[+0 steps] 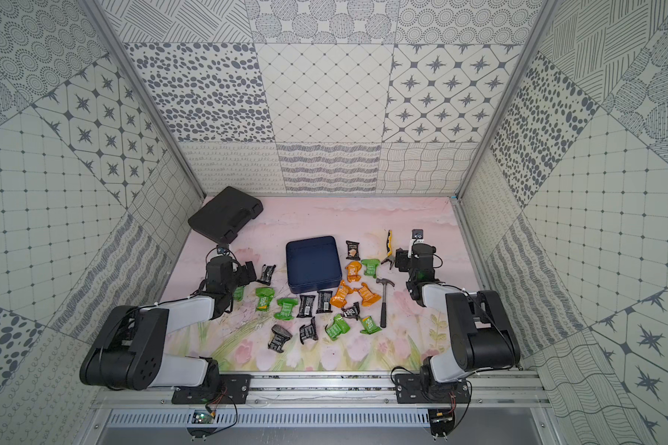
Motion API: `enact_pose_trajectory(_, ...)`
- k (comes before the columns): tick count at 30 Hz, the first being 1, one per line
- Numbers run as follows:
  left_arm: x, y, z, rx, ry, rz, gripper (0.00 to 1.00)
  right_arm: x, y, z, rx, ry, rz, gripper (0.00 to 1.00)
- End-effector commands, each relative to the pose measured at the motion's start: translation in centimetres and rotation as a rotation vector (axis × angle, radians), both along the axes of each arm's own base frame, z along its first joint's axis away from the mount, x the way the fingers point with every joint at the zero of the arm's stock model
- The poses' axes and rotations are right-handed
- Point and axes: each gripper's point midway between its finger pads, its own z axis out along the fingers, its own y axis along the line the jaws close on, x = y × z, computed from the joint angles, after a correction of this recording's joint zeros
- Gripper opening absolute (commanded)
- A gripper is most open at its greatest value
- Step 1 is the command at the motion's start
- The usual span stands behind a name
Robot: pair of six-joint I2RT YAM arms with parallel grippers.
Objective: Take the cookies out of the storage box
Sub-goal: Reset both arms
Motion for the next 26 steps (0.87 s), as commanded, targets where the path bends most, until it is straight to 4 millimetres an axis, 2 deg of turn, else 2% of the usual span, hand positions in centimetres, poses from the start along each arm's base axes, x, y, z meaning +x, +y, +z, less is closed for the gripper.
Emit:
enact_pose_trajectory(1, 2.36, -1.12, 2.44, 0.025, -0.201, -0.107, 0.96, 0.81, 0.60, 2.13, 0.035, -0.133, 0.059, 0.81)
enact_pose_trajectory(4, 2.57, -1.74, 1.92, 0.018, -0.177, -0.143, 0.96, 0.36, 0.32, 1.54, 0.060, -0.173, 0.068, 0.84)
enact_pose_trajectory(6, 2.67, -1.75, 1.96, 0.033, -0.192, -0.149, 0.96, 0.23, 0.32, 1.29, 0.060, -0.159, 0.070, 0.96)
enact_pose_trajectory(7, 2.60, -1.71, 1.83, 0.022, -0.175, -0.143, 0.97, 0.25, 0.30, 1.32, 0.061, -0.155, 0.071, 0.99)
enact_pose_trajectory(26, 2.77, -1.75, 1.89, 0.034, -0.176, -0.139, 0.99, 0.29, 0.30, 1.38, 0.064, -0.160, 0.076, 0.99)
